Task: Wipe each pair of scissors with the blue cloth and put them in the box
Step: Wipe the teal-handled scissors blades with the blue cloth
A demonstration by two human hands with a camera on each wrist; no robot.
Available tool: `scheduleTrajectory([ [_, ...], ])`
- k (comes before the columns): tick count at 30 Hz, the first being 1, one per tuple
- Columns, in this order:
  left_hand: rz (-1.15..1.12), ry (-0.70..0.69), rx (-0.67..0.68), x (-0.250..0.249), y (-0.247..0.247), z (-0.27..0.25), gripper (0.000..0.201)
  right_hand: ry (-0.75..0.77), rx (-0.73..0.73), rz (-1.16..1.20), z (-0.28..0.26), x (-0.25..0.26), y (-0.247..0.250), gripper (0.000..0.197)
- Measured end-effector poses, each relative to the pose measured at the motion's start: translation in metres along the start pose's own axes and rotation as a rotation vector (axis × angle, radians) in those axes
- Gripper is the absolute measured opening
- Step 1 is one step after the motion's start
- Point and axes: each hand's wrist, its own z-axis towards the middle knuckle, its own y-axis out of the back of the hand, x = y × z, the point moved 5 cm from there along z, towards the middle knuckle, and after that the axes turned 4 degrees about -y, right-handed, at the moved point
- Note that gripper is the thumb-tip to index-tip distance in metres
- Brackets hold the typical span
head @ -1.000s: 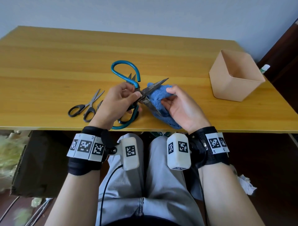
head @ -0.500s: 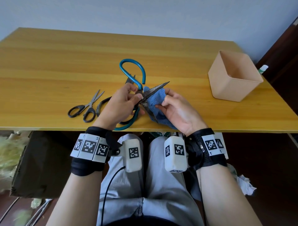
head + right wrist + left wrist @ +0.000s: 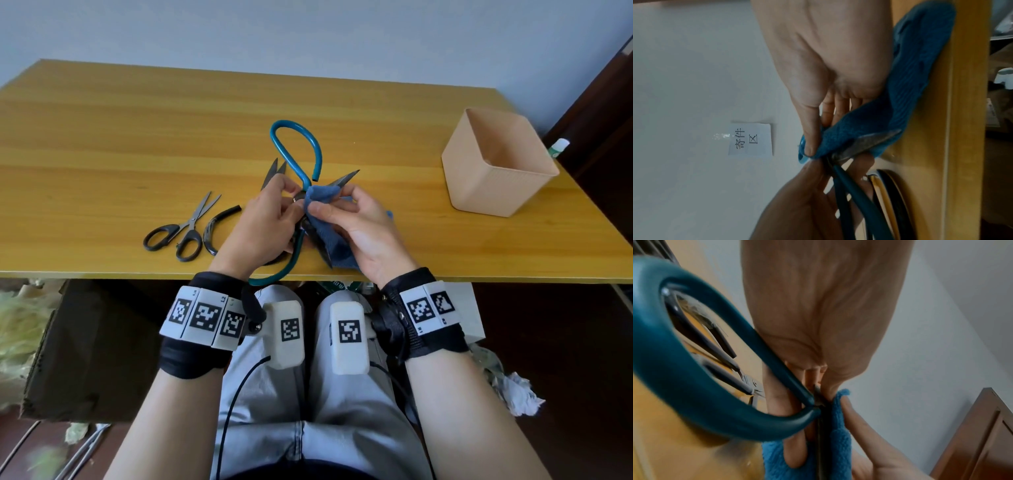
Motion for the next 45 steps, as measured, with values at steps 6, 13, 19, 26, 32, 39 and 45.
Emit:
scheduleTrajectory([
  [6, -0.04, -0.021, 0.012, -0.004, -0.001, -0.003, 0.017, -0.028, -0.038, 0.094, 0.0, 0.002, 0.003, 0.029],
  [13, -0.01, -0.092, 0.036, 0.001, -0.003, -0.002, 0.014, -0.044, -0.03, 0.103, -0.005, -0.004, -0.002, 0.029],
  [19, -0.028, -0.09, 0.061, 0.008, -0.009, -0.006, 0.012, -0.081, -0.011, 0.122, -0.013, -0.011, 0.0, 0.025],
  [26, -0.012, -0.091, 0.042, 0.016, -0.01, -0.005, 0.014, -0.093, 0.031, 0.136, -0.014, -0.018, 0.002, 0.033],
  [32, -0.001, -0.073, 0.033, 0.023, -0.012, -0.005, 0.013, -0.092, -0.041, 0.057, -0.008, -0.02, 0.002, 0.017],
  [39, 0.012, -0.082, -0.009, 0.022, -0.014, -0.002, 0.012, -0.114, 0.013, 0.146, -0.01, -0.021, 0.007, 0.017],
  [45, 0.007, -0.098, 0.032, 0.023, -0.012, -0.007, 0.004, -0.095, 0.033, 0.148, -0.008, -0.024, 0.006, 0.037],
])
